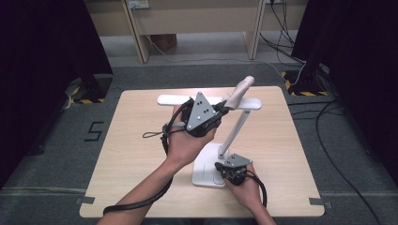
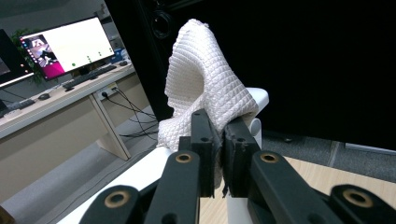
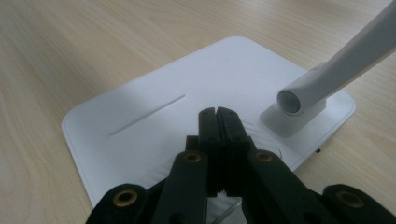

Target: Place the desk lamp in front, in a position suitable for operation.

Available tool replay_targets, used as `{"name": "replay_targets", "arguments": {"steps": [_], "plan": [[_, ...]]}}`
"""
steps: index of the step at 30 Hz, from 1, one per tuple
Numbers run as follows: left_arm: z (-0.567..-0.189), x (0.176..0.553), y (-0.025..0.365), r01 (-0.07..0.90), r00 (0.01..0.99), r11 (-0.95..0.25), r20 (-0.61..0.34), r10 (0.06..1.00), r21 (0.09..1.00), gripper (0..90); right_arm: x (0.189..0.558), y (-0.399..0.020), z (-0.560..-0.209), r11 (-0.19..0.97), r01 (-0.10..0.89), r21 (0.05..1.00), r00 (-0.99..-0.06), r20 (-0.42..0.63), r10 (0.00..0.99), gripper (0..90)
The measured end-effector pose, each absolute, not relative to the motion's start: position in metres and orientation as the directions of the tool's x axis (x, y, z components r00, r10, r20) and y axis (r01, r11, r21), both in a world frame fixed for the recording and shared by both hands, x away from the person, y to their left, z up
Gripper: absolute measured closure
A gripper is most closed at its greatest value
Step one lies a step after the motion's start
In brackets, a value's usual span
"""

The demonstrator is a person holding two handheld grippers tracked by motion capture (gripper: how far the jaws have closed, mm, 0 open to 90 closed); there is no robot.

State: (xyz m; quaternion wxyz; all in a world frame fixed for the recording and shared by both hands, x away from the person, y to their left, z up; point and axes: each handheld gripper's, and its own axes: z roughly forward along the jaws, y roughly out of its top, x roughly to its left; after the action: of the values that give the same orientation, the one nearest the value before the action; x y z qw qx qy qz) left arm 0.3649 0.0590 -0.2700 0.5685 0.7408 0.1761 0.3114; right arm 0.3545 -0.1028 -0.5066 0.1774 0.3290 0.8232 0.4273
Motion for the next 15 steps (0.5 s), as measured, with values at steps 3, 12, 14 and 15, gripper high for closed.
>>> {"name": "replay_targets", "arguments": {"steps": [3, 12, 14, 15], "plan": [[-0.270, 0.365, 0.057, -0.095, 0.747, -0.292, 0.262, 0.611, 0.952, 84.6, 0.355, -0.103, -0.507, 0.416, 0.389, 0.822, -0.720, -0.009, 0.694, 89.5], [-0.271, 0.365, 0.049, -0.098, 0.756, -0.286, 0.258, 0.602, 0.953, 84.5, 0.354, -0.103, -0.507, 0.414, 0.390, 0.822, -0.718, -0.010, 0.696, 89.5], [-0.272, 0.364, 0.046, -0.103, 0.758, -0.286, 0.261, 0.597, 0.953, 84.5, 0.354, -0.103, -0.507, 0.415, 0.390, 0.822, -0.718, -0.010, 0.696, 89.5], [-0.272, 0.364, 0.045, -0.104, 0.759, -0.283, 0.260, 0.597, 0.953, 84.5, 0.354, -0.103, -0.507, 0.413, 0.390, 0.823, -0.718, -0.009, 0.696, 89.5]]}}
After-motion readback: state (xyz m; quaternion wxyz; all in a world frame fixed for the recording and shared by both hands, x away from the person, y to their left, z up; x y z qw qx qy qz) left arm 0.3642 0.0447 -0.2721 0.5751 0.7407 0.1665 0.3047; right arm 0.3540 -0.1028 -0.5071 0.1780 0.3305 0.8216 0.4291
